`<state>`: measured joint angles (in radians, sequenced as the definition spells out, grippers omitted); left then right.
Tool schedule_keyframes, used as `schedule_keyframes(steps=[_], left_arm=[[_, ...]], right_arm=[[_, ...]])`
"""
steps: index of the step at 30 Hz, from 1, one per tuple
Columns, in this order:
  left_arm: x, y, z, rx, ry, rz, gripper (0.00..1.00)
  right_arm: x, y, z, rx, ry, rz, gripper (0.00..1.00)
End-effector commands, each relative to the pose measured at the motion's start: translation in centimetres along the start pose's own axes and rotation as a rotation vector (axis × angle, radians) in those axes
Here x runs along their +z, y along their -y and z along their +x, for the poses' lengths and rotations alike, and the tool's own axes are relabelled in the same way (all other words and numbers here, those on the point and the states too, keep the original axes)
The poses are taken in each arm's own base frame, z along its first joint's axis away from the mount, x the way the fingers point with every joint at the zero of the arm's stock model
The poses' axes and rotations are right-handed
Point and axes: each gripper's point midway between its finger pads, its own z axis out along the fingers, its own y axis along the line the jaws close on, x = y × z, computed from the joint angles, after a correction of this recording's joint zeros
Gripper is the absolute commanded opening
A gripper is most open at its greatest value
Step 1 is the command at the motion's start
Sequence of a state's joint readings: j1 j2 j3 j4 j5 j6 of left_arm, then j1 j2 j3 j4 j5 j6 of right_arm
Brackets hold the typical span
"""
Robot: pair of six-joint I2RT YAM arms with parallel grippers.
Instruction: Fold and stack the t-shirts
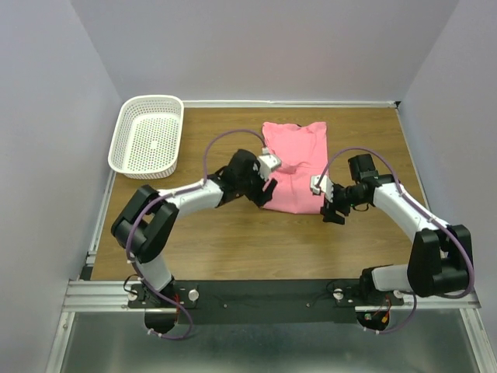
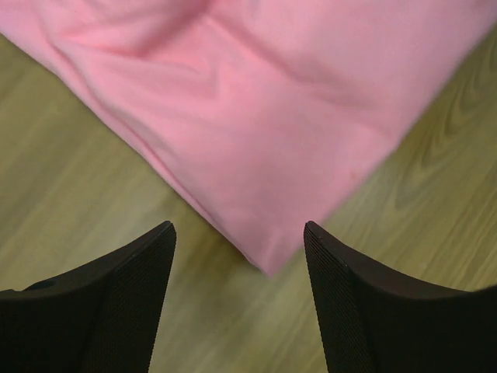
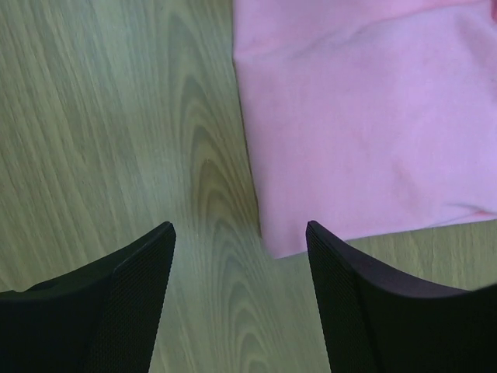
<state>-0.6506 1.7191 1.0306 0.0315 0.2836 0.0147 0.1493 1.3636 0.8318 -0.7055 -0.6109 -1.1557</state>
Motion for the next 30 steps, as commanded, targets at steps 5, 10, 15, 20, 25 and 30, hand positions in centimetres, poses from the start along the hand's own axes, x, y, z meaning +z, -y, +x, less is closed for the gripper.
schedule_keyframes(steps=[5,10,15,20,25,30], left_arm=[[-3.0,3.3,-0.7,0.692,0.046,-0.122,0.77],[-3.9,3.9,1.0,1.095,0.082,-0.036,0.77],[-1.9,3.1,1.4,1.175,0.054,0.008,0.72],[-0.4,3.6,1.3,1.189,0.055,0.067,0.71],[0.8,4.3,2.8,1.201,0.02,0.141,0.7],[1.3,4.5,4.0,1.208,-0.038,0.202,0.7]], right_arm=[[0.8,1.5,0.9,-0.184,-0.026,0.023,0.75],[1.7,1.4,1.0,-0.258,-0.006,-0.01,0.75],[2.3,2.3,1.4,-0.233,-0.019,-0.014,0.73],[2.6,2.8,1.9,-0.216,-0.041,-0.012,0.7],[3.0,3.0,2.0,-0.194,-0.04,-0.014,0.67],[3.2,3.1,2.2,-0.173,-0.044,-0.019,0.65]])
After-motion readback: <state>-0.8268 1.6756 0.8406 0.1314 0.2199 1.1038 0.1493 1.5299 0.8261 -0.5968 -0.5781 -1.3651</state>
